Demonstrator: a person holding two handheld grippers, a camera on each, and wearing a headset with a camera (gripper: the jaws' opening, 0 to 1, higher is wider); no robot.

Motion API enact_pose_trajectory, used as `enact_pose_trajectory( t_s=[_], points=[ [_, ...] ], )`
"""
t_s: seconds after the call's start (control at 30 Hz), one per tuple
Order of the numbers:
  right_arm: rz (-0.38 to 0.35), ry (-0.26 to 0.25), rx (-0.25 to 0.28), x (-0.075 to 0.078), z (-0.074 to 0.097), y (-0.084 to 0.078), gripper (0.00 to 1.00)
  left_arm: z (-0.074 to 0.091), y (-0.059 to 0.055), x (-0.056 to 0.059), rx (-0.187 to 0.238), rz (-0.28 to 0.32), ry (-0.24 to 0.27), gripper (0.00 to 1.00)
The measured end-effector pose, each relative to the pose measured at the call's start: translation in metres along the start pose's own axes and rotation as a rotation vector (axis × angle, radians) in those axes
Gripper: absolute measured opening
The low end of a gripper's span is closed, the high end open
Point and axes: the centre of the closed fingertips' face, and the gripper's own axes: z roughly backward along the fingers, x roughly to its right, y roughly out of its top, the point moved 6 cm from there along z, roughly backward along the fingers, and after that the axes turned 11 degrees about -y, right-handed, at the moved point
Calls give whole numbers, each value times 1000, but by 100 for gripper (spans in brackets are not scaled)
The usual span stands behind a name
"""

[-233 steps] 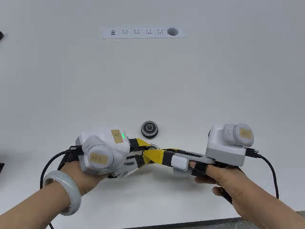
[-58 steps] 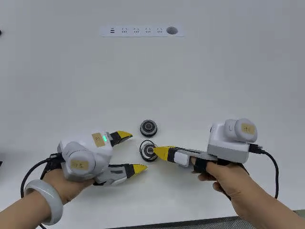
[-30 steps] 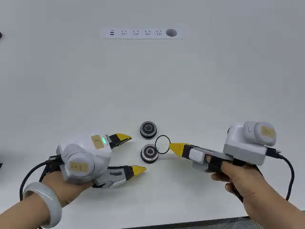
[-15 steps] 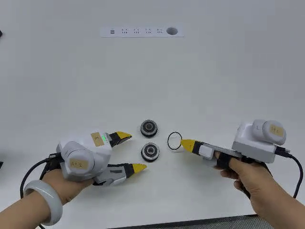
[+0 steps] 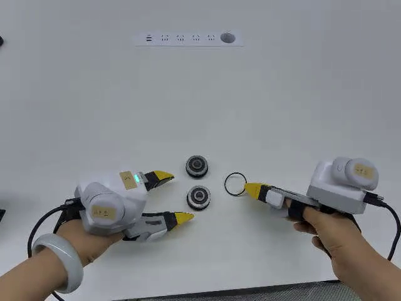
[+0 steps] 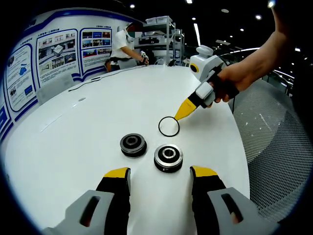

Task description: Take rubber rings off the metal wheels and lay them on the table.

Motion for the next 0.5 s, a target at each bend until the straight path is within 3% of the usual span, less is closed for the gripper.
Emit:
enact_pose_trajectory(
  t_s=[0.5],
  points=[
    [171, -52, 14, -1, -3, -1, 13, 1, 0, 0, 0, 1, 0, 50]
  ],
)
